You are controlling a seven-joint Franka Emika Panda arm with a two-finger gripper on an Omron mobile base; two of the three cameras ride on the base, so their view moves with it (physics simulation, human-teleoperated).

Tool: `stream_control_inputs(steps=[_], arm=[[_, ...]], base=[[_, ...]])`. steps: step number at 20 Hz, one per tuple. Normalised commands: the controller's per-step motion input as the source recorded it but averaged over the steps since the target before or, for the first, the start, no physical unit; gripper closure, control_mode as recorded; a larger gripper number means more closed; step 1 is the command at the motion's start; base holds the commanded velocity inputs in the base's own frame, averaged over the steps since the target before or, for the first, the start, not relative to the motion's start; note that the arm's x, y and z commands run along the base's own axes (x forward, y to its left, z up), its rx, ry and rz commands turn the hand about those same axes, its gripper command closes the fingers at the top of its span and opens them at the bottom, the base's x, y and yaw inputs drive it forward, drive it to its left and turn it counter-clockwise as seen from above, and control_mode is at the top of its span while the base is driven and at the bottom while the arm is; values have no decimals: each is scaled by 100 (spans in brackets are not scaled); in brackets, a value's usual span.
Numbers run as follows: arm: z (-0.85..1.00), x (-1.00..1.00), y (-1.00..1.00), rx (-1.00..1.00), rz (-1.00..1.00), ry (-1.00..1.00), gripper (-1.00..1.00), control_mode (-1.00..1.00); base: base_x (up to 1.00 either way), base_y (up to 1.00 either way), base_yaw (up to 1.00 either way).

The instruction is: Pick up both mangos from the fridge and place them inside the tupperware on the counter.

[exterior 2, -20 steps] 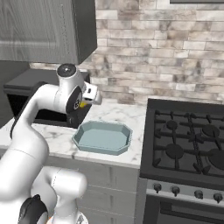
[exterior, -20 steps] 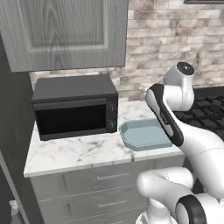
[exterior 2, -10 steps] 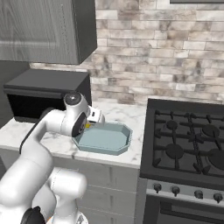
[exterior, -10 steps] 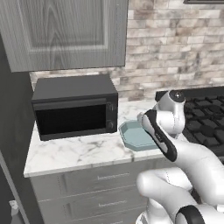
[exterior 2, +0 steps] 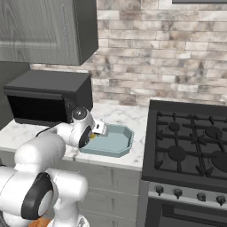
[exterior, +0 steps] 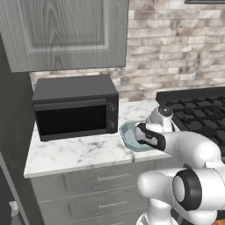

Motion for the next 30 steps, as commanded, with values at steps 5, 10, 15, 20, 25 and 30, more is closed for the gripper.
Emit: stream_control_inputs(steps=[5, 10, 15, 20, 25, 30], arm=[[-32, 43, -1, 0, 1, 0, 100, -100], [-20, 32, -9, 0, 0, 0, 100, -100], [-18, 34, -6, 0, 0, 0, 100, -100], [-7, 37, -1, 0, 0, 2, -100, -100], [9, -15, -15, 0, 0, 9, -100, -100], [64, -44, -25, 0, 0, 3, -100, -100]], base=[[0, 0, 0], [0, 0, 0], [0, 0, 0], [0, 0, 0], [0, 0, 0], [0, 0, 0]])
